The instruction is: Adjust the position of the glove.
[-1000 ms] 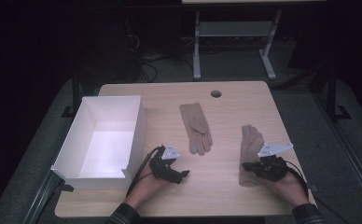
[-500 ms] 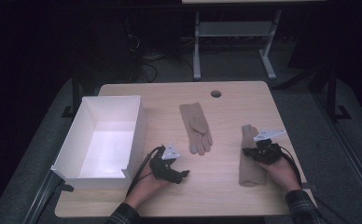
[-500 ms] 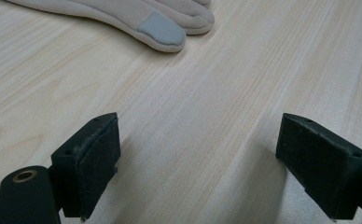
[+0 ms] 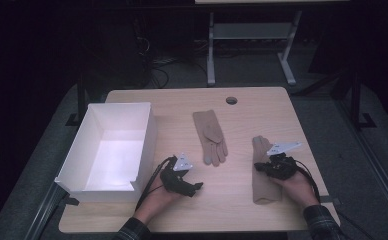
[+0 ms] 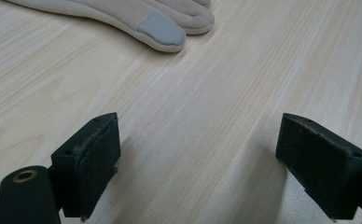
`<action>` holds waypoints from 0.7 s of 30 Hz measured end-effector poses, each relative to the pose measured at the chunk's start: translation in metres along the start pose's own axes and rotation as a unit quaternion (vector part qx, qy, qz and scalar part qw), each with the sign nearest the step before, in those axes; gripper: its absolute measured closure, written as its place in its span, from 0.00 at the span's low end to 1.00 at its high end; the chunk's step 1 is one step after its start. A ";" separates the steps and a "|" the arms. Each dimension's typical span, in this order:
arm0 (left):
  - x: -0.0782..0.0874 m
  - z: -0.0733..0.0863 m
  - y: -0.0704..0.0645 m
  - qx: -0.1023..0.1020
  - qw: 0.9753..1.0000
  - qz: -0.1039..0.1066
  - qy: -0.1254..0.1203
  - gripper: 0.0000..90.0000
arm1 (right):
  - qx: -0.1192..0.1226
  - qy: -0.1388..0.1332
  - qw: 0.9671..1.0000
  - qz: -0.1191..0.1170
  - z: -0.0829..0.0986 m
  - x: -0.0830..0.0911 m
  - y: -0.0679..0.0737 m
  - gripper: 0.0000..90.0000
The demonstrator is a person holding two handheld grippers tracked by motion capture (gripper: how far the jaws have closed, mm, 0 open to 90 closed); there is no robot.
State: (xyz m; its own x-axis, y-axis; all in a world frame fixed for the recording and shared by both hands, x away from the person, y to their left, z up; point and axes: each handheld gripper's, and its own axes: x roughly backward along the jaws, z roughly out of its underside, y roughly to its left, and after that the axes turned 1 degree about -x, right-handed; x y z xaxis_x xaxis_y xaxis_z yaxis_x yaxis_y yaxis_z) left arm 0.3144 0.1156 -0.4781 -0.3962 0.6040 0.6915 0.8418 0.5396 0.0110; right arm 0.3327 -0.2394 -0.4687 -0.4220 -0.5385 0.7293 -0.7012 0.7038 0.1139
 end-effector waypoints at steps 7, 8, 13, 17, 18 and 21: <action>0.000 0.000 0.000 0.001 1.000 0.000 -0.001 0.15 | 0.025 0.001 0.999 -0.029 -0.004 -0.008 0.019 1.00; 0.000 0.000 0.000 0.000 1.000 0.000 0.000 0.15 | 0.029 0.000 0.999 -0.031 -0.005 -0.009 0.022 1.00; 0.000 0.000 0.000 0.000 1.000 0.000 0.000 0.15 | 0.024 0.000 0.999 -0.033 -0.005 -0.009 0.023 1.00; 0.000 0.000 0.000 -0.003 1.000 0.000 0.002 0.15 | 0.018 -0.012 0.999 -0.037 -0.005 -0.003 0.019 0.84; 0.000 0.000 0.001 -0.003 1.000 0.000 0.002 0.15 | 0.011 -0.018 0.999 -0.036 -0.006 0.001 0.018 0.80; 0.000 0.000 0.001 -0.004 1.000 0.000 0.003 0.15 | 0.002 -0.032 0.999 -0.019 -0.003 0.010 0.012 0.65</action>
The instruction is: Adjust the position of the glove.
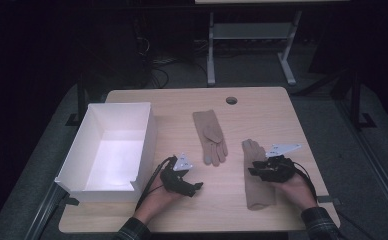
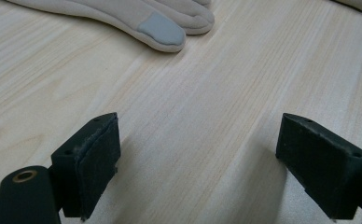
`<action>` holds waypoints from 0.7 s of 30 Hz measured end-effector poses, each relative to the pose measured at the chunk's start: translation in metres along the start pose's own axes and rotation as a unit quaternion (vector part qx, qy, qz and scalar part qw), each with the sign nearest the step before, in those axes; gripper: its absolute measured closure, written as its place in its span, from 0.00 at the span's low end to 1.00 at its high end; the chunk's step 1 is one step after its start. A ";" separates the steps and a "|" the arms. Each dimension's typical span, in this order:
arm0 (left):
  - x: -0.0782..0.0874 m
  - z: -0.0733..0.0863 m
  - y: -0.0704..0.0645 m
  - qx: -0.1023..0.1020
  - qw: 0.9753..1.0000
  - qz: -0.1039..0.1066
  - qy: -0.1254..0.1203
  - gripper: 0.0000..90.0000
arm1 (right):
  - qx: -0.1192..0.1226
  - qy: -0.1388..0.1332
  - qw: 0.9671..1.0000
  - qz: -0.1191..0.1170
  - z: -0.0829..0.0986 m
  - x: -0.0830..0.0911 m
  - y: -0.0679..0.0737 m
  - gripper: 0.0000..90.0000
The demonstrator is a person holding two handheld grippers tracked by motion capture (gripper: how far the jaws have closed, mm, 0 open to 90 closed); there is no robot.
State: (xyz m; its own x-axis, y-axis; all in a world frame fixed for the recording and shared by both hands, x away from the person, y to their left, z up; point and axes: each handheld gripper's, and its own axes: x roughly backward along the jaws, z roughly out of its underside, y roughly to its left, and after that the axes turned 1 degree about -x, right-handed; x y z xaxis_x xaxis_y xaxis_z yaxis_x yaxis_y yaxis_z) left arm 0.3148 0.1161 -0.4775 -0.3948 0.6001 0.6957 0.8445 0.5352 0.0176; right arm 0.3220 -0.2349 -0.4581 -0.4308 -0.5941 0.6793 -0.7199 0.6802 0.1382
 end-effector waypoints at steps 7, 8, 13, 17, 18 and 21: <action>0.000 0.000 -0.001 0.005 1.000 0.001 -0.001 0.15 | -0.014 -0.014 0.998 0.055 0.010 0.015 -0.018 0.44; 0.000 0.000 -0.001 0.007 1.000 0.001 -0.003 0.15 | -0.027 -0.015 0.997 0.068 0.015 0.018 -0.026 0.40; 0.000 0.000 -0.001 0.006 1.000 0.000 -0.002 0.15 | -0.052 -0.009 0.993 0.102 0.024 0.019 -0.045 0.29; 0.000 0.000 -0.001 0.006 1.000 0.001 -0.003 0.15 | -0.064 -0.009 0.990 0.124 0.028 0.016 -0.054 0.23; 0.000 0.000 -0.001 0.006 1.000 0.001 -0.003 0.15 | -0.066 -0.007 0.989 0.131 0.028 0.015 -0.056 0.23; -0.001 0.000 -0.001 0.007 1.000 0.001 -0.003 0.15 | -0.077 -0.004 0.986 0.146 0.031 0.013 -0.062 0.21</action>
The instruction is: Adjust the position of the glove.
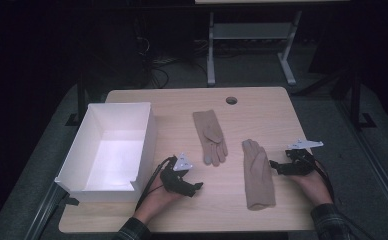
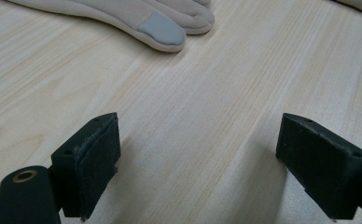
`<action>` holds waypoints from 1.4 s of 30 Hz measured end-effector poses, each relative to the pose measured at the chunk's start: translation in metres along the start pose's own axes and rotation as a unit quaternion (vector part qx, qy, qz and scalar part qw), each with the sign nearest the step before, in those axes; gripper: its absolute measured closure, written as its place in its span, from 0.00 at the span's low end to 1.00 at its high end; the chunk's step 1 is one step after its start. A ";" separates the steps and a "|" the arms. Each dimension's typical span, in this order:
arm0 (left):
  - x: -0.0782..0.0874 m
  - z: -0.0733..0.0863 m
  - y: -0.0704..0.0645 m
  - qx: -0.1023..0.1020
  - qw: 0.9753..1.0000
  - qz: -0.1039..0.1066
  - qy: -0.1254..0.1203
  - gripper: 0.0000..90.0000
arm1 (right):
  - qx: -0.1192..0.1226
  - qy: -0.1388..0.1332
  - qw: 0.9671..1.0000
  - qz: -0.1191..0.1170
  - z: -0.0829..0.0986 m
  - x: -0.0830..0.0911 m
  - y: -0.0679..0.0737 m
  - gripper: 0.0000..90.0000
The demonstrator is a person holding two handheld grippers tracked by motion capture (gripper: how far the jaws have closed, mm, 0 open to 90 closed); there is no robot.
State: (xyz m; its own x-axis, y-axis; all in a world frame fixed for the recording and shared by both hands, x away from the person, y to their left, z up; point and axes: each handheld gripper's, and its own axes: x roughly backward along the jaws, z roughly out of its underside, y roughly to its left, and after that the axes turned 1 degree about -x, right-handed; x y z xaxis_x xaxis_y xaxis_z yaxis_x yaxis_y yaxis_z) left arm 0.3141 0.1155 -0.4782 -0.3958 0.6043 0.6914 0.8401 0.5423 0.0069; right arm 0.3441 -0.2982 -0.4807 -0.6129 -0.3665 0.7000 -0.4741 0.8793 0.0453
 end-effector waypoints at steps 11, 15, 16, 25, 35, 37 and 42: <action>0.000 -0.002 0.000 0.004 1.000 -0.002 0.004 0.17 | -0.004 -0.008 1.000 0.005 0.002 -0.001 -0.003 0.18; 0.002 -0.011 0.000 0.005 1.000 -0.008 0.027 0.27 | -0.004 -0.008 1.000 0.005 0.002 -0.001 -0.003 0.18; 0.003 -0.012 -0.001 0.004 1.000 -0.007 0.026 0.30 | -0.002 -0.007 1.000 0.005 0.002 -0.001 -0.003 0.18; 0.005 -0.038 0.007 0.019 1.000 -0.004 0.017 0.84 | -0.002 -0.007 1.000 0.004 0.002 -0.001 -0.003 0.18; -0.016 -0.058 0.027 0.021 0.999 0.000 0.027 1.00 | -0.002 -0.007 1.000 0.004 0.002 -0.001 -0.003 0.18; -0.022 -0.060 0.033 0.028 0.999 0.004 0.023 1.00 | -0.002 -0.007 1.000 0.004 0.002 -0.001 -0.003 0.18; -0.031 -0.064 0.037 0.044 0.999 0.014 0.019 1.00 | -0.002 -0.007 1.000 0.004 0.002 -0.001 -0.003 0.18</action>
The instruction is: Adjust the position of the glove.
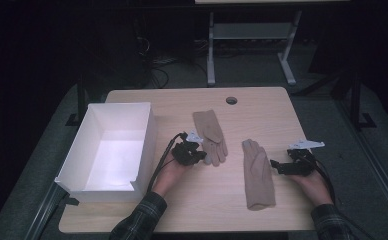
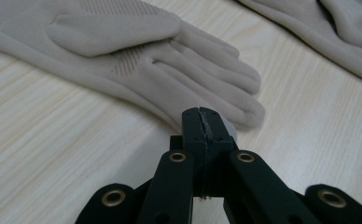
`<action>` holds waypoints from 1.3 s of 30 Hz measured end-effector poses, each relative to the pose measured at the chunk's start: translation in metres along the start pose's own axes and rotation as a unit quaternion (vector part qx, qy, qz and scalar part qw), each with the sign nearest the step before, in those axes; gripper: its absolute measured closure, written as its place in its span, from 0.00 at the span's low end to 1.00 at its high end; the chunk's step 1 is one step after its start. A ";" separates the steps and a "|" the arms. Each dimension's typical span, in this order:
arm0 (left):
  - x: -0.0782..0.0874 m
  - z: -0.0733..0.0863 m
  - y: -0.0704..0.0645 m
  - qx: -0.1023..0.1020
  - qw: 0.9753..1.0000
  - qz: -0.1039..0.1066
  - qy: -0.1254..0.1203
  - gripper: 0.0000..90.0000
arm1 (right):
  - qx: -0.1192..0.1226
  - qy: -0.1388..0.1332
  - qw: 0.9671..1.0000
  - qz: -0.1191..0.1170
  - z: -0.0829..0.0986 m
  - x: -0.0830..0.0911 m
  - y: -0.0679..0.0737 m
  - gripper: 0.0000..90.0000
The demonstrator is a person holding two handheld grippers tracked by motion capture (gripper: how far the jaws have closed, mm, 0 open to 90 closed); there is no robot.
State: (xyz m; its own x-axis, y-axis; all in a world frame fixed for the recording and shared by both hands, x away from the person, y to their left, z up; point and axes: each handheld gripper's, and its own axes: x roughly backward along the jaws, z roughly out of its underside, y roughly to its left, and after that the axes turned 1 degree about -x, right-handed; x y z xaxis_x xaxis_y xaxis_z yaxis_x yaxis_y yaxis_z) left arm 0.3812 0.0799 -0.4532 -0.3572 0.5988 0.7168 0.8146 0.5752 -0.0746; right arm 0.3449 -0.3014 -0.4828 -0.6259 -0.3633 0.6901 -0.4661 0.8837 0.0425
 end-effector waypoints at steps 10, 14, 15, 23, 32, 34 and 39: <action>-0.014 0.000 -0.007 -0.025 0.999 0.004 0.024 1.00 | 0.000 0.000 1.000 0.000 0.000 0.000 0.000 0.18; -0.008 -0.008 -0.010 -0.028 1.000 0.009 0.004 1.00 | 0.000 0.000 1.000 0.000 0.000 0.000 0.000 0.18; -0.008 -0.010 -0.012 -0.030 1.000 0.010 0.000 1.00 | 0.000 0.000 1.000 0.000 0.000 0.000 0.000 0.18; -0.022 -0.009 -0.012 -0.035 0.999 0.018 0.017 1.00 | 0.000 0.000 1.000 0.000 0.000 0.000 0.000 0.18; -0.017 -0.003 -0.034 -0.052 0.997 0.045 0.024 1.00 | 0.000 0.000 1.000 0.000 0.000 0.000 0.000 0.18; -0.016 -0.001 -0.042 -0.056 0.997 0.054 0.024 1.00 | 0.000 0.000 1.000 0.000 0.000 0.000 0.000 0.18; -0.015 0.002 -0.061 -0.067 0.995 0.073 0.027 1.00 | 0.000 0.000 1.000 0.000 0.000 0.000 0.000 0.18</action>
State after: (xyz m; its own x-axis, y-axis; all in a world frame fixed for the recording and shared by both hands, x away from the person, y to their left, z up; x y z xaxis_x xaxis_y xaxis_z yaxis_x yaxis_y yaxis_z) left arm 0.3364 0.0371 -0.4605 -0.2086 0.6378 0.7414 0.9108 0.4029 -0.0904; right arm 0.3449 -0.3013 -0.4828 -0.6263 -0.3634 0.6897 -0.4665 0.8835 0.0419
